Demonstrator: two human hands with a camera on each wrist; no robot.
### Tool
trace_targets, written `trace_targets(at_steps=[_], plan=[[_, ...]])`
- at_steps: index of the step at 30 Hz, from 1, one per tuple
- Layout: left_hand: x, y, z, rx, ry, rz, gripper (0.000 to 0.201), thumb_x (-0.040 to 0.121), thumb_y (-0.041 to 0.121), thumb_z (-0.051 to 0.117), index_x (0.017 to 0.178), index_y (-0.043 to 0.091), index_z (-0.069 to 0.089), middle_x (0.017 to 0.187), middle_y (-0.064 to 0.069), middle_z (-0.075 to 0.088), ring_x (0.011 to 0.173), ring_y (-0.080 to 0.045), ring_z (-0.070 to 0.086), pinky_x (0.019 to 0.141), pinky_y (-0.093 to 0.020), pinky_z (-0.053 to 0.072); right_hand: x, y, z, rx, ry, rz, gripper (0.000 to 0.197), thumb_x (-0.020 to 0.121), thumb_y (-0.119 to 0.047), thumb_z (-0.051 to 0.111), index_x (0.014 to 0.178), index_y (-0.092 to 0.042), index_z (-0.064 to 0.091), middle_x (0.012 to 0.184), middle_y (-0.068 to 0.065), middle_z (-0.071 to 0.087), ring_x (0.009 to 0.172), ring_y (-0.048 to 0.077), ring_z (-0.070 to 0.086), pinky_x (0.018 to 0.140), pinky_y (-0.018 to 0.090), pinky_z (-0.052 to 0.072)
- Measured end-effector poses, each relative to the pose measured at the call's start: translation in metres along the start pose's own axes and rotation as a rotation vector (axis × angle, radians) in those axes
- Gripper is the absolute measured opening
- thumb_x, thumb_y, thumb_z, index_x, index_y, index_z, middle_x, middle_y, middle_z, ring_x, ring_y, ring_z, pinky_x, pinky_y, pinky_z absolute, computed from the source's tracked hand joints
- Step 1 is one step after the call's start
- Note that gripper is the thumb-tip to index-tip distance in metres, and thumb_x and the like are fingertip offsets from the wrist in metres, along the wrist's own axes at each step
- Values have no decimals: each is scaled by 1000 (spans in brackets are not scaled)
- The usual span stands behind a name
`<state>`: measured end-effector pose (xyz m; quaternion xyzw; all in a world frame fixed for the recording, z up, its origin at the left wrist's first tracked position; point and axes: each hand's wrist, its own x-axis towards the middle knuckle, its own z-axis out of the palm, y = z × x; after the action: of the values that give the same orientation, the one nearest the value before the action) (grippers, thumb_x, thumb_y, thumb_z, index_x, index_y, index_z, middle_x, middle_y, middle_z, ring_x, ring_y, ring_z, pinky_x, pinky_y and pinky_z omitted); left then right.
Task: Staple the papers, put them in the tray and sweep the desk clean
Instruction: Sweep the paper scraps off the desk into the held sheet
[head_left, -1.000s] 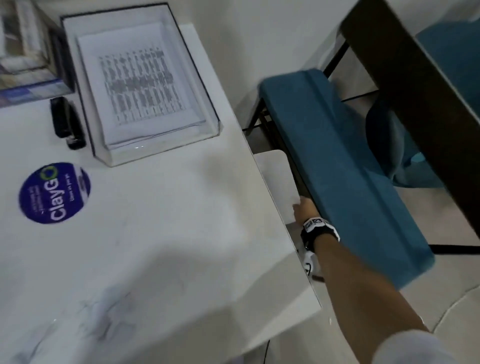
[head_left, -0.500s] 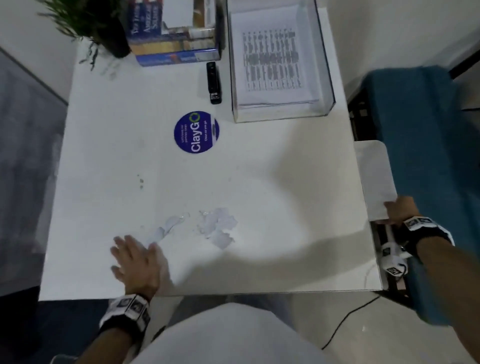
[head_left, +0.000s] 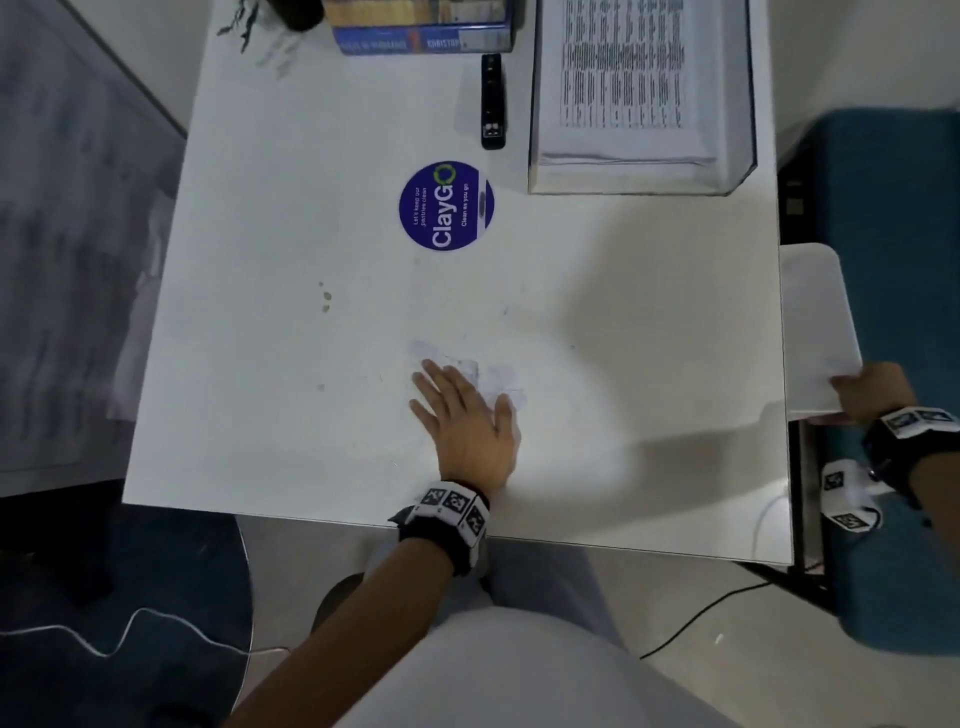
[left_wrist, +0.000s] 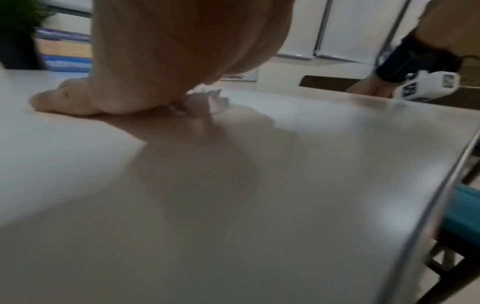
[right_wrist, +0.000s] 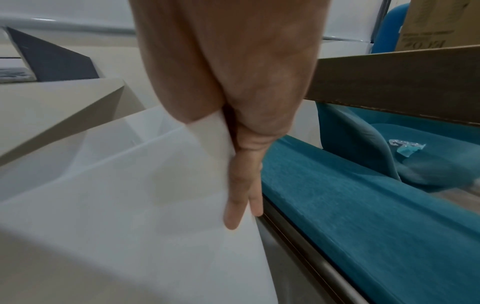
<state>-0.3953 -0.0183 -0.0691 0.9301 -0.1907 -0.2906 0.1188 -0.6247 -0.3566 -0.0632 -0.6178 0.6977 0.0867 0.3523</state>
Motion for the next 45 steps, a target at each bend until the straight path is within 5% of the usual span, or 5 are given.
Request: trace_targets(at_steps=[8, 18, 27, 32, 45], plan=[[-2, -10, -24, 56, -43, 179, 79, 86, 57, -2, 151, 11, -6, 159, -7, -19, 147, -27, -19, 117, -49, -13, 61, 28, -1, 4, 30, 1, 39, 77, -5, 61, 112, 12, 56, 118, 30, 62, 99, 46, 64, 79, 62, 53], [25, -76, -53, -77, 106, -314, 75, 98, 43, 24, 147, -5, -7, 157, -24, -15, 145, -41, -15, 119, -54, -5, 46, 18, 11, 13, -49, 64, 27, 85, -1, 56, 108, 13, 54, 102, 17, 57, 93, 50, 63, 64, 70, 49], [28, 34, -14, -4, -25, -14, 79, 95, 48, 23, 147, -6, -1, 157, -25, -15, 143, -46, -19, 117, -59, -8, 24, 1, 11, 48, -84, 49, 34, 89, 3, 49, 120, 15, 48, 105, 16, 51, 86, 44, 59, 26, 38, 47], [17, 21, -24, 53, -93, 215, 68, 98, 45, 17, 151, 6, -1, 160, -11, -16, 147, -31, -19, 119, -54, -7, 31, 2, 12, 64, -56, 56, 33, 87, 1, 51, 119, 13, 49, 123, 28, 56, 90, 51, 62, 49, 69, 45], [-47, -42, 4, 46, -59, -206, 95, 83, 64, 0, 146, -7, -3, 155, -29, -15, 142, -52, -12, 119, -58, 2, 26, -13, 10, -70, -26, 63, 37, 85, -4, 56, 115, 17, 51, 119, 18, 59, 99, 41, 62, 63, 39, 60]])
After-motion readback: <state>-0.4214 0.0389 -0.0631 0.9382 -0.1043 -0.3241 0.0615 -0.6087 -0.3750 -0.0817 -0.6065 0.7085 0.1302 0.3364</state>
